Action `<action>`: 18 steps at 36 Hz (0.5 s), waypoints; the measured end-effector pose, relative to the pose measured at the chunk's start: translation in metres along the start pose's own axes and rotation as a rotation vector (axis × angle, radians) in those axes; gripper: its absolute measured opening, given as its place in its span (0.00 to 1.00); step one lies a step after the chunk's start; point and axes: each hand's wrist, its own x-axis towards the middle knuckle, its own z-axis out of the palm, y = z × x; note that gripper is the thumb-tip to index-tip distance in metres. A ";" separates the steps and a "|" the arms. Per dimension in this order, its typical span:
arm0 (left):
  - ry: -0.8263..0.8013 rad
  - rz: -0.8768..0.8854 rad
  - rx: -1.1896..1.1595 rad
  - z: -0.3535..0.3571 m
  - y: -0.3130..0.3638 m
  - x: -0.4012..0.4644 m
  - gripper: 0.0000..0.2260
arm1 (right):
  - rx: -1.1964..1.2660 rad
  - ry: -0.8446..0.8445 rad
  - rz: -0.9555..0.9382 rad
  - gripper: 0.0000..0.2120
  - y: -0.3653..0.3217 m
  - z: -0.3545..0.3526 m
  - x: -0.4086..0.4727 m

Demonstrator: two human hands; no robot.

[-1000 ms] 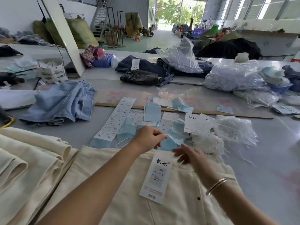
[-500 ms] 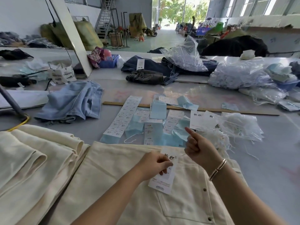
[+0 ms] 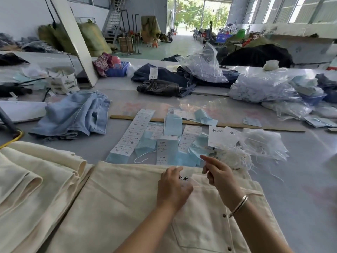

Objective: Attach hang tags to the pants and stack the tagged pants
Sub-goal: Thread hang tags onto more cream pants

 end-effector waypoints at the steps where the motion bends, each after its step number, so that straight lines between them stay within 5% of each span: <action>1: 0.004 -0.008 -0.144 -0.003 0.000 0.000 0.23 | 0.017 -0.010 -0.028 0.13 0.000 0.000 -0.003; 5: -0.023 -0.045 -0.652 -0.018 0.002 -0.009 0.13 | 0.110 -0.018 -0.055 0.12 0.010 -0.001 -0.012; 11: -0.110 -0.159 -1.134 -0.016 -0.007 -0.023 0.15 | 0.009 0.037 -0.041 0.03 0.042 0.007 -0.022; 18: -0.174 -0.144 -1.184 -0.020 -0.009 -0.026 0.13 | -0.231 0.055 -0.163 0.06 0.051 0.014 -0.018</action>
